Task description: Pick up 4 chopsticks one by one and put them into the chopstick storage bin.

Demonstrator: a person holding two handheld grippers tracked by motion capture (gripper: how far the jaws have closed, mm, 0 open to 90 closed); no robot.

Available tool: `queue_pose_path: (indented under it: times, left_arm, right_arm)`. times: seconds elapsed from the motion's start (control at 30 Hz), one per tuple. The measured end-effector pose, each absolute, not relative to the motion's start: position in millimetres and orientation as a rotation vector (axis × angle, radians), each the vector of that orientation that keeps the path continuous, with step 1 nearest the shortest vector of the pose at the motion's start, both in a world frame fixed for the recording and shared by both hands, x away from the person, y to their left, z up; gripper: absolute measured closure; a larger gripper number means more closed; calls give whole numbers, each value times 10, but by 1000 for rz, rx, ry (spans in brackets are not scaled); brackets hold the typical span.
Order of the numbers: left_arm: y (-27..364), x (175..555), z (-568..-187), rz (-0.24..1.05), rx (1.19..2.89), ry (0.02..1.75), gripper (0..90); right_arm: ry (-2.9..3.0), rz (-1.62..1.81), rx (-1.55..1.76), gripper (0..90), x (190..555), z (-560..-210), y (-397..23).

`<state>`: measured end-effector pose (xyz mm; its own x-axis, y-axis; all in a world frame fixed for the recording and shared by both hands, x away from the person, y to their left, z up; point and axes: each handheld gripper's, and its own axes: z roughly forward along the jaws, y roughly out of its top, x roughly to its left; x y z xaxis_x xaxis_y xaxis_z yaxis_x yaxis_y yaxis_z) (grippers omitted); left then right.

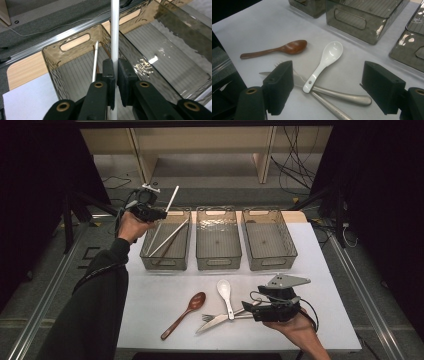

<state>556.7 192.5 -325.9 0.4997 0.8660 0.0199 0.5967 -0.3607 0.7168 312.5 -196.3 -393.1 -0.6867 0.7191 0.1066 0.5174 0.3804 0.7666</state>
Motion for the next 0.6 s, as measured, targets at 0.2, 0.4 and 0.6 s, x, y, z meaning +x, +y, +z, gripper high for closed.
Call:
queue_pose_path:
  times: [0.2,0.4,0.6]
  left_arm:
    - [1984,5585,-3323,528,2067,1208,839]
    - [2021,5608,-3423,537,2060,1224,838]
    - [2027,5639,-3508,556,2054,1239,838]
  right_arm:
    - [2404,1196,1094,263,3125,-3931,-1951]
    - [2406,1195,1092,263,3123,-3935,-1949]
    - [2409,1192,1093,264,3122,-3936,-1940]
